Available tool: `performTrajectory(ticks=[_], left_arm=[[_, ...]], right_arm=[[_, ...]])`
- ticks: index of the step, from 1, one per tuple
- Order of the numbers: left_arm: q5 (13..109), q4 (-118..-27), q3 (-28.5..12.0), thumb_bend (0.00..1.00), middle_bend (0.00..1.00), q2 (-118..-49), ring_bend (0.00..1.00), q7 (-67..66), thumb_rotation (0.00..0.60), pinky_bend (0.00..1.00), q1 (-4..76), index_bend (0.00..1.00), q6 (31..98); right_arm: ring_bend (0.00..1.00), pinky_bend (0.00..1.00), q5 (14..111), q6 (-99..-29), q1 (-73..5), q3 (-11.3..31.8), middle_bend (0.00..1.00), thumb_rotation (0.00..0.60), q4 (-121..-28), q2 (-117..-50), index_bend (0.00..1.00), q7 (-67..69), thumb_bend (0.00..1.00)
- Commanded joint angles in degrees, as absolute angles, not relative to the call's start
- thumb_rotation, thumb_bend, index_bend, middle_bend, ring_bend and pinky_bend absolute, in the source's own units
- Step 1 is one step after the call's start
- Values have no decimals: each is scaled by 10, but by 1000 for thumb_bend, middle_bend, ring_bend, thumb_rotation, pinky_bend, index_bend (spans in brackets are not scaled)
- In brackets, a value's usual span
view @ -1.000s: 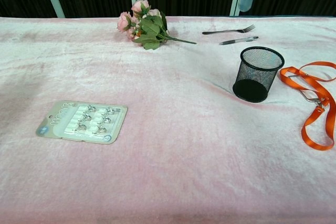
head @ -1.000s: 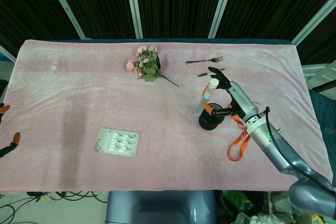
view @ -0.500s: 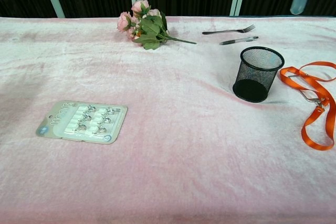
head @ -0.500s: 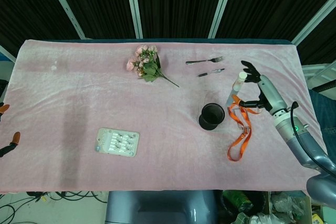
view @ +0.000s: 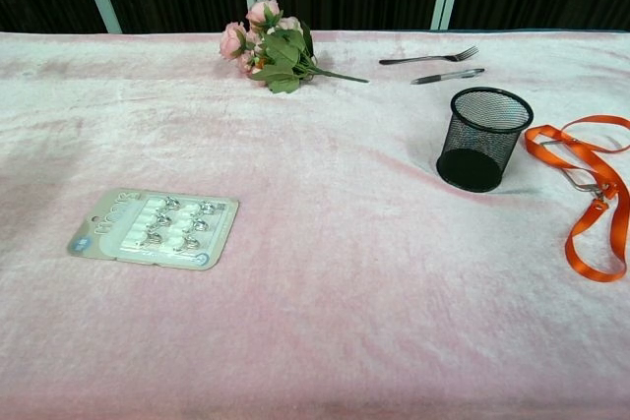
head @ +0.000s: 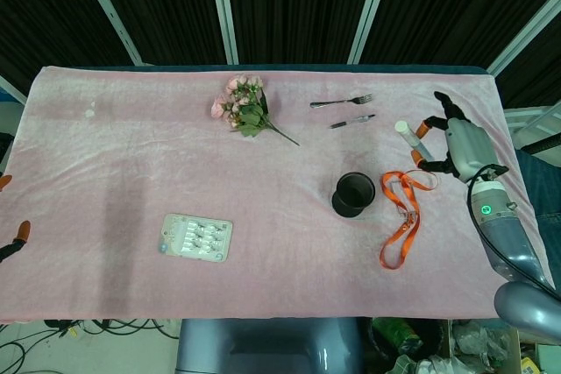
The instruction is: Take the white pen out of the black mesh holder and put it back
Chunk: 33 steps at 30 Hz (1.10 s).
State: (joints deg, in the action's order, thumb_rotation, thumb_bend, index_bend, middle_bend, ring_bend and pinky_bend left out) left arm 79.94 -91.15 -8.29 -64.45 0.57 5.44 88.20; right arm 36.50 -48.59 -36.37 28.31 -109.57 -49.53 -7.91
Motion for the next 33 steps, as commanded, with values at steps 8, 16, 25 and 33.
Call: performTrajectory(ticks=[8,16,25,33], left_arm=[[801,-914,-82,354,105,-643,0,9,600,32,54,150,882],[801,-912,-82,354,105,-647,0,4,600,32,56,150,878],[799,-912,-83,354,105,-647,0,2,600,33,56,150,879],[799,-911,-83,354,106,-647,0,4,600,32,56,150,879]], right_arm=[[83,189,853,-538,-178,471,33,600,-1097,-473,647,872,319],[99,189,862,-414,-259,352,37,600,-1017,-481,646,624,318],[101,189,715,-383,-336,256,37,600,-949,-569,647,157,324],[100,189,519,-492,-375,210,37,600,-958,-601,646,-142,325]])
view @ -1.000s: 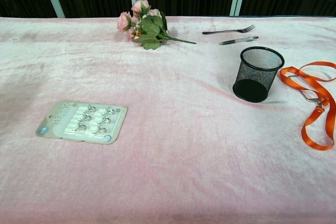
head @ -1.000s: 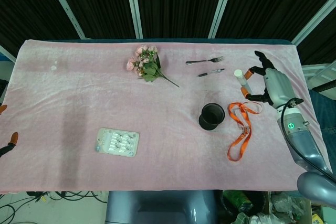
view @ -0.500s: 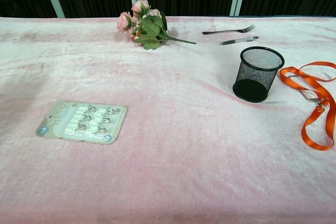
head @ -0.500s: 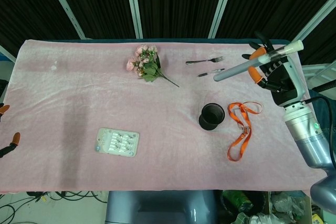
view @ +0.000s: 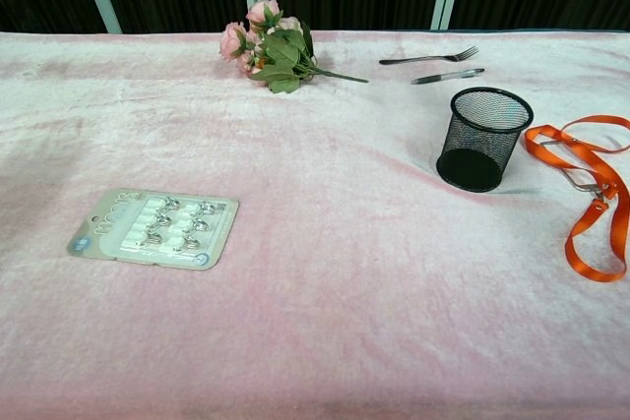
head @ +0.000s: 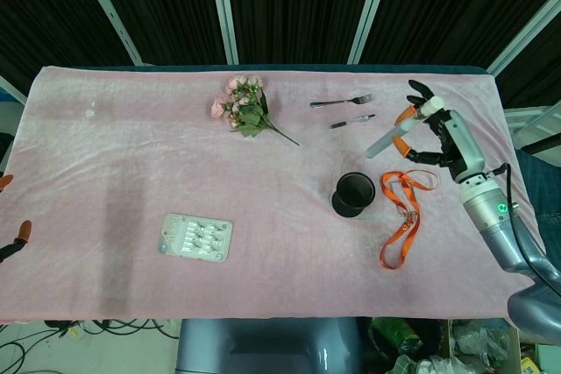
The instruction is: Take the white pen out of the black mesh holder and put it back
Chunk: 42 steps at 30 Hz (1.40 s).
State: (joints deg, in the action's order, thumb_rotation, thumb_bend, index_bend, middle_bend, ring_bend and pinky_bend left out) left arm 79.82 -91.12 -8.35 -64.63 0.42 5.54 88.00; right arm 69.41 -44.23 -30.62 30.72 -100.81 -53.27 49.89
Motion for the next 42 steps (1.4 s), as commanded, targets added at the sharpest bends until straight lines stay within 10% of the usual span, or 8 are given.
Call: performTrajectory(ticks=[1,18,42], left_arm=[[799,-911,-83,354,105,-647,0,4,600,32,56,150,879],[799,-911,-83,354,105,-646,0,5,600,32,56,150,879],[796,-910,-85,354,106,-644,0,8,600,33,55,151,880]], right_arm=[[100,189,510,-498,-375,211,37,600,-966,-600,647,-145,325],[100,189,552,-384,-348,288,37,600,-1075,-579,647,198,324],[100,189,614,-358,-366,256,37,600,-1011,-610,653,287,325]])
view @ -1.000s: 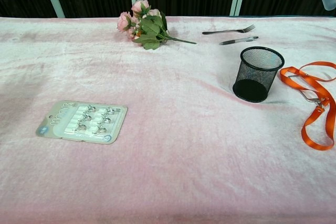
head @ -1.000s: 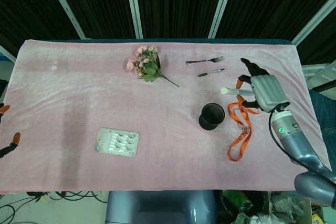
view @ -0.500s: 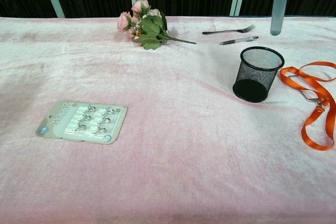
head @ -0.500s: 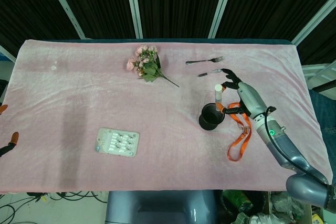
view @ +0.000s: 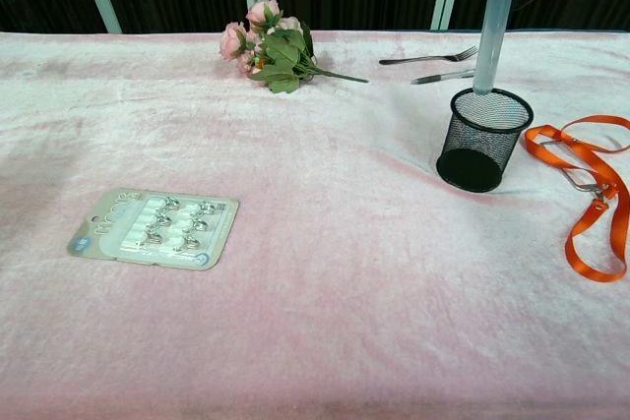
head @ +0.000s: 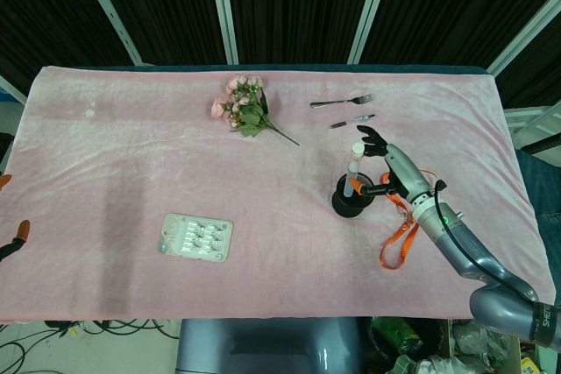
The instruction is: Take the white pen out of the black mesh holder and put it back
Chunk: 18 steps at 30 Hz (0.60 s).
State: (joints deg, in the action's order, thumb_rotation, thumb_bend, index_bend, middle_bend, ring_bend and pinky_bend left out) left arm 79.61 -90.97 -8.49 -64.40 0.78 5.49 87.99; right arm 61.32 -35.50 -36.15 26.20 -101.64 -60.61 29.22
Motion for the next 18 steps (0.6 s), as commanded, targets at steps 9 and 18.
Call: performTrajectory(ticks=[9,18], left_arm=[[795,-909,-85,354,106,-644,0,7,600,33,55,151,880],[795,-910,-86,354,105,-644,0,6,600,33,53,151,884]], right_arm=[[100,189,598,-363,-378,231,37,600,-981,-625,653,265,325],[97,188,596,-367,-393,208,37,600,-939,-653,653,244,325]])
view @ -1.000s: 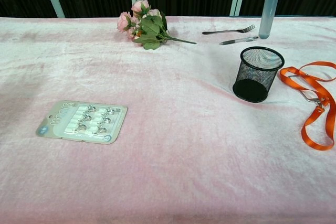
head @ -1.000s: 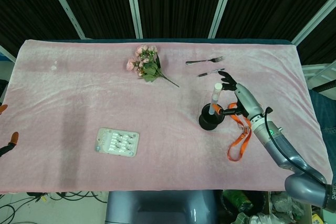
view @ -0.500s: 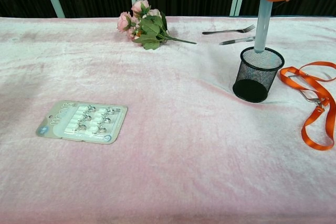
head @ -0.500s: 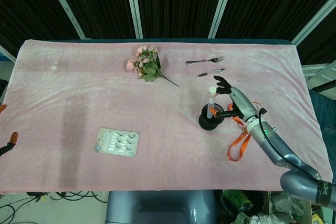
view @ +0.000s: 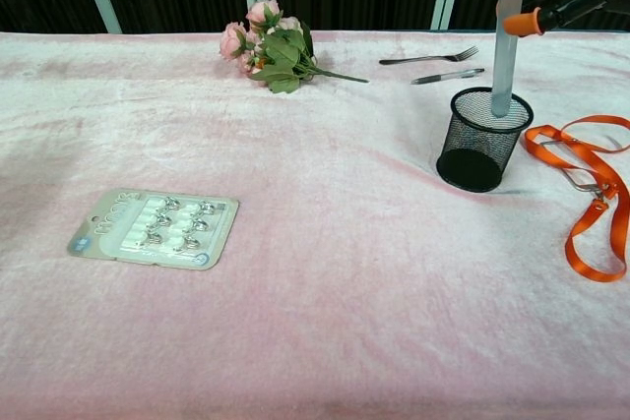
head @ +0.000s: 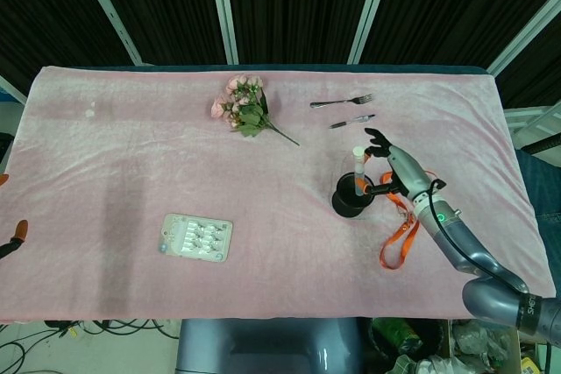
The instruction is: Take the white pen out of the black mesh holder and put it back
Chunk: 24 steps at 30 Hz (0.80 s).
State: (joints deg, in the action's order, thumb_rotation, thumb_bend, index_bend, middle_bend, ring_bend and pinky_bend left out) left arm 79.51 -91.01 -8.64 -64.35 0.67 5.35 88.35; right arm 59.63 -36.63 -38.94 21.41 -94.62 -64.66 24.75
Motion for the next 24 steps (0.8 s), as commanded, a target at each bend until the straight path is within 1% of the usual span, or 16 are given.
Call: performTrajectory(ticks=[1,13,24], left_arm=[[796,-910,-86,354,105,-644,0,6,600,33,53,151,884],[793,-910,-86,354,105,-644,0,4,600,33,54,152,880],[792,-910,-87,353,105,-641,0,10,600,37,53,152,880]], right_arm=[[95,188,596,-367,-393,206,37,600,-937,-655,653,243,325],[88,189,612,-390,-412,174,36,600,-888,-708,653,185,324],[86,189,582,-404,-421,157,35,600,-858,-739,653,139,325]])
